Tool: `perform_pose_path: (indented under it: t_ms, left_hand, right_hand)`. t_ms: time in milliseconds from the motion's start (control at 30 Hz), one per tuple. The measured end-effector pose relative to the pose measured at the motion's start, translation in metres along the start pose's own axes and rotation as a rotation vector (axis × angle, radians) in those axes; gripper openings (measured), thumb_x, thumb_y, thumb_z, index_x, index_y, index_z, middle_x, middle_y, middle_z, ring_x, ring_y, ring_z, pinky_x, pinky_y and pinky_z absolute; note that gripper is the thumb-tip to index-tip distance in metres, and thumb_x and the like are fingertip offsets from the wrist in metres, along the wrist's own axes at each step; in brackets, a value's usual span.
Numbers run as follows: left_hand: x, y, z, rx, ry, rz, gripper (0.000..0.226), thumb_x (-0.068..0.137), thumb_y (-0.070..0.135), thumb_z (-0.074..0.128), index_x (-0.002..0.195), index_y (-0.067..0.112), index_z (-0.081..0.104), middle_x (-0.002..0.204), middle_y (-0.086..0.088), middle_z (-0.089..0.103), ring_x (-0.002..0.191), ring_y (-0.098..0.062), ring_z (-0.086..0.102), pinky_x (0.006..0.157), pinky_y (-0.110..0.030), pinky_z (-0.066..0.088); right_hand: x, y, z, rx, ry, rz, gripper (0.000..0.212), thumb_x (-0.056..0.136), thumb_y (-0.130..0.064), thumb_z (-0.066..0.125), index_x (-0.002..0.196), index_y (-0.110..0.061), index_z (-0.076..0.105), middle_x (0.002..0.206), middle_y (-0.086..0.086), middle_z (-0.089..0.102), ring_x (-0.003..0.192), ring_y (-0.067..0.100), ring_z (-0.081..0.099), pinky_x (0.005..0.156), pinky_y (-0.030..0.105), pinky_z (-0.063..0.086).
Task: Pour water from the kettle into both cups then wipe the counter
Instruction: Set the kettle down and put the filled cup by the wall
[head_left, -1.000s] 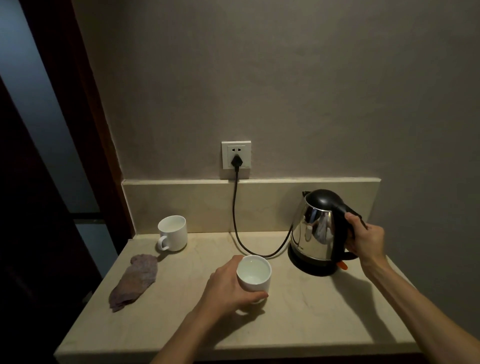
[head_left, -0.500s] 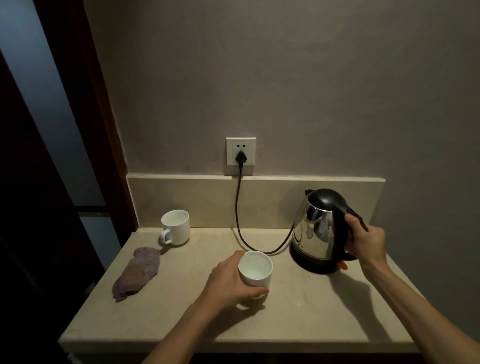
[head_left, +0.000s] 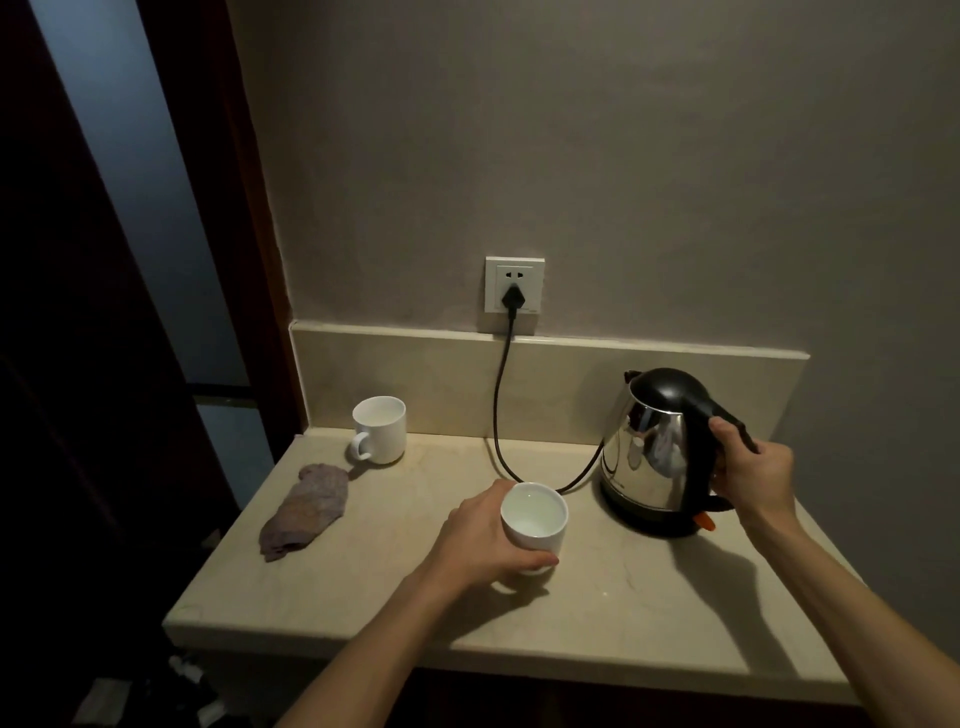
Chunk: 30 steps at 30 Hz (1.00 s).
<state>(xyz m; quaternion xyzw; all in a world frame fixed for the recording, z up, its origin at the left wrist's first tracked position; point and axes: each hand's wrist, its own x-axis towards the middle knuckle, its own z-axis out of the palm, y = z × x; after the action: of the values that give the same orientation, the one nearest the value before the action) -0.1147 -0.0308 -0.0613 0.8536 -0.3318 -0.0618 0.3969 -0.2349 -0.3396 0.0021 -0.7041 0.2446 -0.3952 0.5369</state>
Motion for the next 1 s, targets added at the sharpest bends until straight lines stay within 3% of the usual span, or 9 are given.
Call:
perform_pose_path:
  t_ms: [100, 200, 267, 467, 567, 733, 900, 1000]
  left_hand:
    - [0.000, 0.001, 0.000, -0.004, 0.006, -0.002, 0.088, 0.055, 0.073, 0.088, 0.129, 0.040, 0.053, 0.120, 0.020, 0.065, 0.106, -0.008, 0.062, 0.089, -0.031, 0.056]
    - [-0.001, 0.001, -0.001, -0.012, 0.001, -0.003, 0.088, 0.055, 0.074, 0.088, 0.128, 0.040, 0.053, 0.119, 0.021, 0.065, 0.106, -0.007, 0.062, 0.090, -0.033, 0.057]
    - [-0.001, 0.001, -0.001, -0.013, 0.006, -0.006, 0.088, 0.054, 0.075, 0.087, 0.128, 0.040, 0.053, 0.120, 0.021, 0.065, 0.106, -0.006, 0.062, 0.090, -0.033, 0.057]
    - [-0.001, 0.002, -0.002, -0.013, -0.004, -0.009, 0.088, 0.055, 0.074, 0.087, 0.128, 0.040, 0.053, 0.120, 0.019, 0.065, 0.106, -0.008, 0.062, 0.089, -0.033, 0.057]
    - [0.000, 0.002, -0.003, -0.014, -0.018, -0.008, 0.086, 0.058, 0.070, 0.089, 0.129, 0.039, 0.053, 0.122, 0.019, 0.065, 0.107, -0.009, 0.061, 0.089, -0.030, 0.056]
    - [0.004, 0.000, -0.004, -0.033, -0.036, -0.008, 0.086, 0.059, 0.065, 0.092, 0.131, 0.038, 0.053, 0.123, 0.018, 0.065, 0.110, -0.009, 0.062, 0.092, -0.031, 0.057]
    - [0.015, -0.008, -0.007, -0.033, 0.010, -0.035, 0.085, 0.058, 0.066, 0.092, 0.129, 0.037, 0.054, 0.120, 0.017, 0.066, 0.108, -0.011, 0.062, 0.092, -0.035, 0.057]
    - [0.027, -0.015, -0.013, -0.017, 0.044, -0.052, 0.083, 0.054, 0.070, 0.089, 0.124, 0.038, 0.056, 0.115, 0.018, 0.067, 0.104, -0.009, 0.063, 0.090, -0.039, 0.057]
  right_hand:
    - [0.007, -0.004, -0.005, 0.021, 0.013, 0.019, 0.054, 0.085, -0.047, 0.068, 0.086, 0.007, 0.068, 0.082, 0.030, 0.068, 0.075, 0.048, 0.065, 0.071, 0.060, 0.055]
    - [0.007, -0.006, -0.006, 0.047, 0.020, 0.017, 0.045, 0.082, -0.051, 0.068, 0.073, -0.006, 0.068, 0.058, 0.001, 0.066, 0.056, 0.022, 0.063, 0.053, 0.037, 0.052]
    - [0.002, -0.002, -0.008, 0.070, 0.032, 0.016, 0.044, 0.081, -0.052, 0.068, 0.065, -0.012, 0.063, 0.048, -0.006, 0.059, 0.045, 0.011, 0.057, 0.047, 0.029, 0.046]
    - [-0.003, 0.018, -0.017, 0.060, 0.083, 0.041, 0.051, 0.077, -0.059, 0.069, 0.071, -0.008, 0.067, 0.065, 0.010, 0.065, 0.062, 0.030, 0.063, 0.060, 0.042, 0.053]
    - [-0.002, 0.016, -0.018, 0.059, 0.077, 0.057, 0.049, 0.076, -0.059, 0.069, 0.073, -0.010, 0.068, 0.068, 0.010, 0.067, 0.064, 0.030, 0.066, 0.060, 0.040, 0.055]
    - [-0.002, 0.014, -0.020, 0.070, 0.062, 0.064, 0.048, 0.076, -0.060, 0.069, 0.069, -0.013, 0.066, 0.053, -0.003, 0.067, 0.049, 0.013, 0.065, 0.055, 0.033, 0.053]
    - [-0.001, 0.017, -0.021, 0.070, 0.048, 0.057, 0.057, 0.075, -0.060, 0.069, 0.073, -0.004, 0.066, 0.063, 0.012, 0.063, 0.060, 0.029, 0.061, 0.059, 0.038, 0.052]
    - [0.000, 0.017, -0.022, 0.055, 0.047, 0.049, 0.064, 0.077, -0.060, 0.068, 0.078, 0.004, 0.066, 0.066, 0.016, 0.064, 0.061, 0.030, 0.062, 0.059, 0.038, 0.052]
